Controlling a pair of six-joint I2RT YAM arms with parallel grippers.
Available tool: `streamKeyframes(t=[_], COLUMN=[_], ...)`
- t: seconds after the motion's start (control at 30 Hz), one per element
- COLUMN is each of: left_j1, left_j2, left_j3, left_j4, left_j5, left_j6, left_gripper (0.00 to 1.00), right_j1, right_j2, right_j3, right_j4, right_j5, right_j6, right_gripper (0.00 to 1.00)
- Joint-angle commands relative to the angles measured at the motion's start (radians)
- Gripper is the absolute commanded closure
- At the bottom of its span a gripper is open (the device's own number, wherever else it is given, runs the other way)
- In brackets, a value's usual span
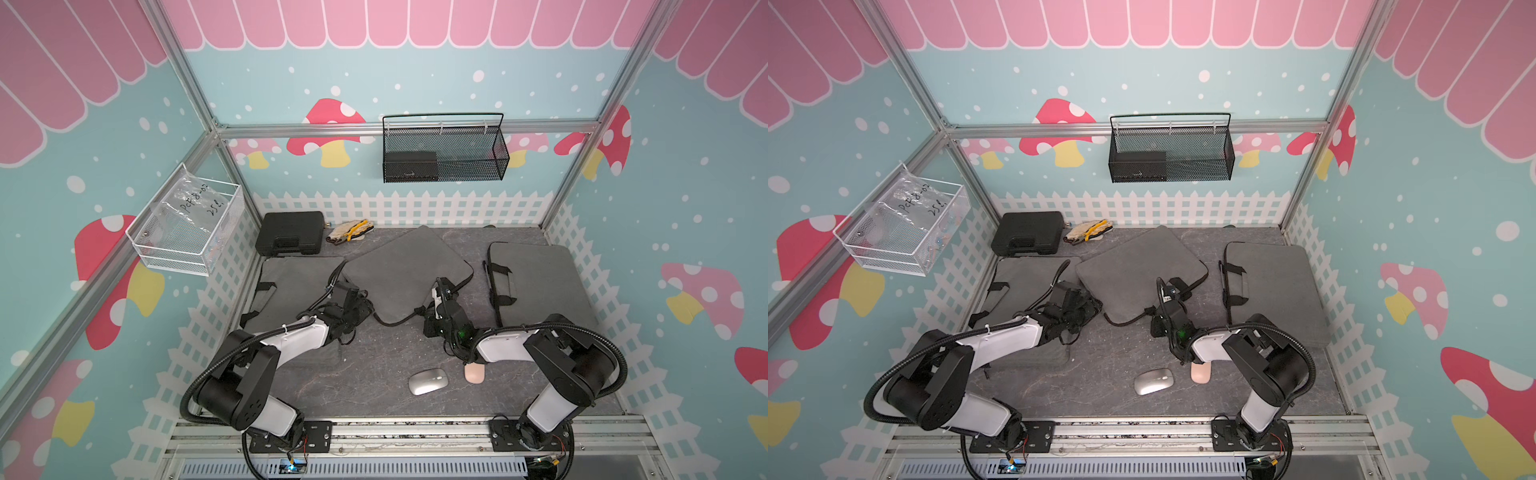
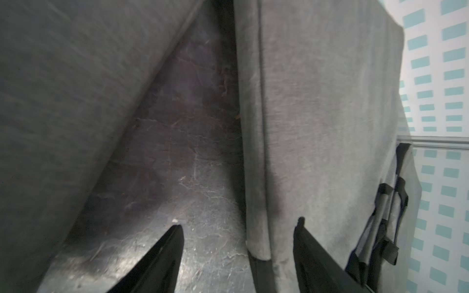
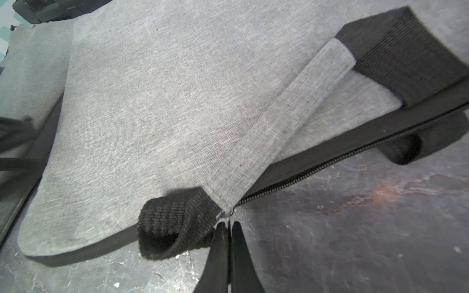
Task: Put the mouse into the laptop bag
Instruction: Unzip the zipper on the zippered laptop bag.
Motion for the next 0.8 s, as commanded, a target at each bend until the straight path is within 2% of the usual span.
streamKeyframes(t=[0.0,0.07,0.13,0.27,0.37,0.53,0.67,0.77], left_j1=[0.004,0.006,0.007,0.009,0.007,-0.044,-0.132,-0.155], left_j2=[0.062,0.105,0.147,0.198,0.2,0.126,0.033,-0.003], left_j3=[0.044,0.069,0.086,0.09,0.073,-0.029,-0.112,-0.124], left_j4=[0.061,0.075,0.09,0.132,0.164,0.245,0.262,0.253], left_j5=[0.074,0.096,0.111,0.144,0.162,0.155,0.067,0.042], left_j6=[0.027,0.037,0.037,0.014,-0.006,-0.085,-0.144,-0.15], left_gripper=[0.29,0.32,0.41,0.77,0.98,1.0,1.0,1.0], right_j1=[-0.007,-0.006,-0.006,-0.005,0.001,0.075,0.153,0.194], right_j2=[-0.022,-0.024,-0.026,-0.03,-0.031,-0.025,-0.036,-0.05], right_j3=[-0.019,-0.022,-0.027,-0.037,-0.038,-0.02,-0.03,-0.047], right_j4=[-0.005,-0.007,-0.005,0.001,0.003,-0.012,-0.029,-0.047], right_j5=[0.016,0.01,0.005,-0.005,-0.023,-0.024,-0.004,0.004], right_j6=[-0.007,-0.006,-0.005,-0.004,-0.004,0.0,0.013,0.031], right_gripper=[1.0,1.0,1.0,1.0,1.0,1.0,1.0,1.0])
